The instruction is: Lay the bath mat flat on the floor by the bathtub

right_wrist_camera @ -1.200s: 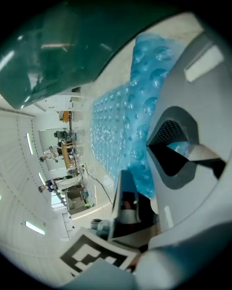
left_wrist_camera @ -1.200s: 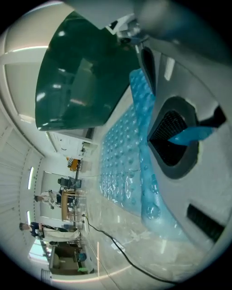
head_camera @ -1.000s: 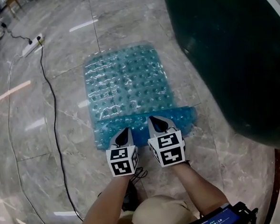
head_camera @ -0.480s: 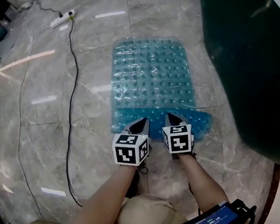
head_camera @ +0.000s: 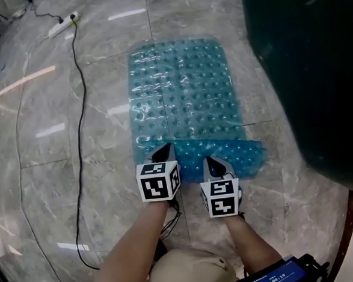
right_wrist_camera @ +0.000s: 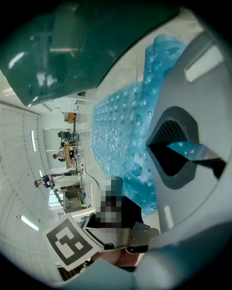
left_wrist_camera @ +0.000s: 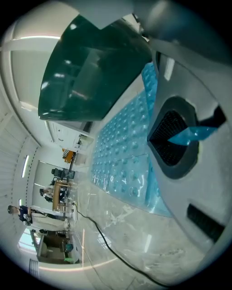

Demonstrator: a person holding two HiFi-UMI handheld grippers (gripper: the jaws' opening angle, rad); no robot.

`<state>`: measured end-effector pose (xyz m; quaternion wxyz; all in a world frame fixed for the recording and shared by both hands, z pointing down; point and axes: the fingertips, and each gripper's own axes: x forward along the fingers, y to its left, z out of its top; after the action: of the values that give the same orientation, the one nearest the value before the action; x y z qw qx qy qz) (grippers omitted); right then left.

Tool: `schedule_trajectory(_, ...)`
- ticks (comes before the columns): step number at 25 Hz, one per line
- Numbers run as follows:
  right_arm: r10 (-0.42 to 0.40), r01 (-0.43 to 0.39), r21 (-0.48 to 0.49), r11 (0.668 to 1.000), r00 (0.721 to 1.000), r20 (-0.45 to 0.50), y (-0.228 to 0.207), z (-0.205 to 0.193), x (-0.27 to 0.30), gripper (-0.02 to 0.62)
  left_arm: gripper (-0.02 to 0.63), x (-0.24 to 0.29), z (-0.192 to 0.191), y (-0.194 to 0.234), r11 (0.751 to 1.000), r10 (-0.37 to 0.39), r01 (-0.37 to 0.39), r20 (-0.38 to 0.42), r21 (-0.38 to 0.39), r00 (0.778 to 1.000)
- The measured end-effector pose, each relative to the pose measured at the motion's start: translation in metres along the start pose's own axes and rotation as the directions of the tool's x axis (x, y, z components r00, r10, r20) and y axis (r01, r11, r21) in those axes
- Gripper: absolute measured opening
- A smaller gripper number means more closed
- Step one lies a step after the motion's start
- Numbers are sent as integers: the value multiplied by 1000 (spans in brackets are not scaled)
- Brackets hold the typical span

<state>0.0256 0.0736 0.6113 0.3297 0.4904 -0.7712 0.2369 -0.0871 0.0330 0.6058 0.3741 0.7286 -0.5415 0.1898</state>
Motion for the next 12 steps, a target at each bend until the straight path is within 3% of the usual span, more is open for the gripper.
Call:
schedule_trajectory(4, 23, -23, 8, 1000, 1000, -1, 12, -17, -8, 6, 3, -9, -27, 1, 998, 18, -21, 44, 67, 999)
schedule_trajectory(8, 51, -52, 12, 999, 995, 86, -2, 29, -33, 6, 3, -16, -40, -1, 995, 26, -32, 72, 93, 997)
schedule_trajectory(12, 21, -21, 54, 998, 1000, 0, -13, 43, -3, 7, 3, -39, -64, -3, 996, 48, -54, 81, 77, 996)
